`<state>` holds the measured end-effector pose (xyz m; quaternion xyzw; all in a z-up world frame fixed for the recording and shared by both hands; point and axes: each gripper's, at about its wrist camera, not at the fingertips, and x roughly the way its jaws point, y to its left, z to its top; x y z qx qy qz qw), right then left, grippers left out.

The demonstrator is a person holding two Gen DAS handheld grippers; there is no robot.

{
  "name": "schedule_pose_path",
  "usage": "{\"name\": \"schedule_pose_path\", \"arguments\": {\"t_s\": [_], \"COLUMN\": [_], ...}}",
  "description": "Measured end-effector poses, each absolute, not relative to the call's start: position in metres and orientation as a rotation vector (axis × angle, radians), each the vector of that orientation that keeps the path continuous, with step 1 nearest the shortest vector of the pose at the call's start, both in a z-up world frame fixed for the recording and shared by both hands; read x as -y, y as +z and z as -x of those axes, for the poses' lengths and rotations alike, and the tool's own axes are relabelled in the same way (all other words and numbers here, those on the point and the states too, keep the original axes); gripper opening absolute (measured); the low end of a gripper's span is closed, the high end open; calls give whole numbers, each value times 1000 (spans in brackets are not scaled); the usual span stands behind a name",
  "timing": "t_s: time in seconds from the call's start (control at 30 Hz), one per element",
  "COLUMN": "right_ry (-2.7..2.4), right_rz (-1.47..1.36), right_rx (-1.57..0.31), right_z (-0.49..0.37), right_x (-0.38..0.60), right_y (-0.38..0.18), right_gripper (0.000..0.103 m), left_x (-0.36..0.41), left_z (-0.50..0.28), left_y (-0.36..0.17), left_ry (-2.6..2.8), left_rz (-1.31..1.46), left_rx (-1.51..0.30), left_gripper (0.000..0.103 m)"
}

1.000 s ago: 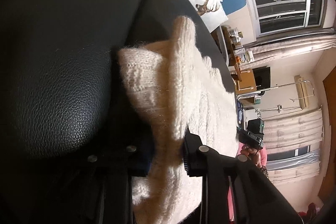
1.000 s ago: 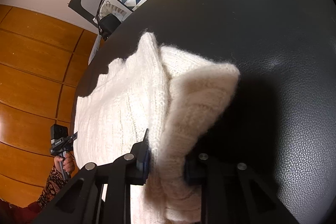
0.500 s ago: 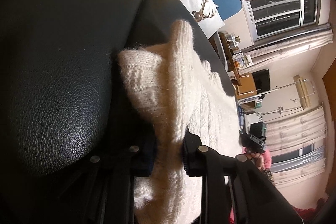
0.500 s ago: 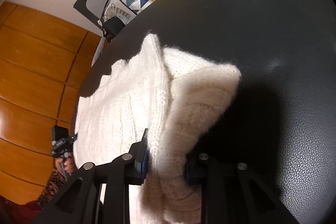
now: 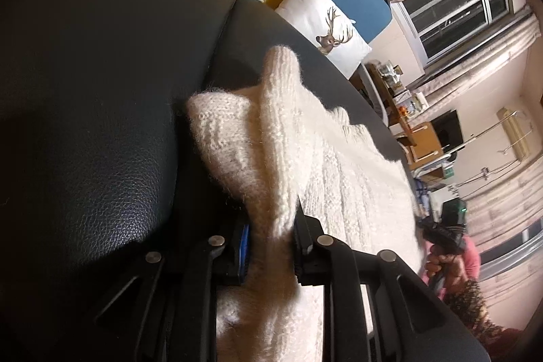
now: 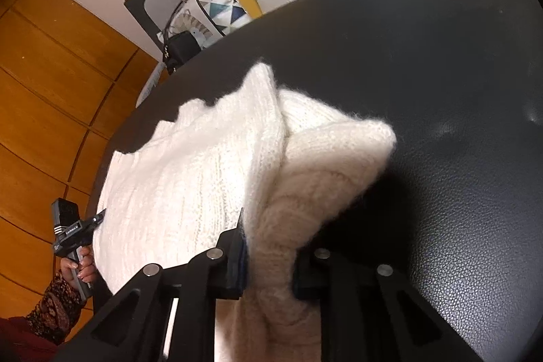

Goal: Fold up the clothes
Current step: 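Grasp the sweater edge with the right gripper beside the left gripper, then lift and fold the held sweater edge over with both grippers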

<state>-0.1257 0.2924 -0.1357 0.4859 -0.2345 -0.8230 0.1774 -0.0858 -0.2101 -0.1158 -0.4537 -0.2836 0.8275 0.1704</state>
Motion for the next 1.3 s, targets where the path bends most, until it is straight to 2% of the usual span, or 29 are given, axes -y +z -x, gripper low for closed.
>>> {"name": "schedule_pose_path", "arguments": {"t_s": [0.37,0.67,0.87,1.3], "right_ry": [-2211,-2093,-2043,-1925], "right_rz": [-1128,-1011,-929,-737], "right_rx": [999,1193,1211,1098], "right_z": [107,104,102,99], "right_x": [-295,-284,-269,-197], "right_y": [-100,-78,-52,32], "right_gripper": [16,16,16,16], "left_x": [175,143,127,138], "left_z": [69,65,62,43], "left_y": [-47,-4,25,85], "left_ry": [2424,2374,2357,2410], "left_rz": [1082,963,912,768], "left_rx": [595,573,547,559], "left_gripper": [19,19,19,19]}}
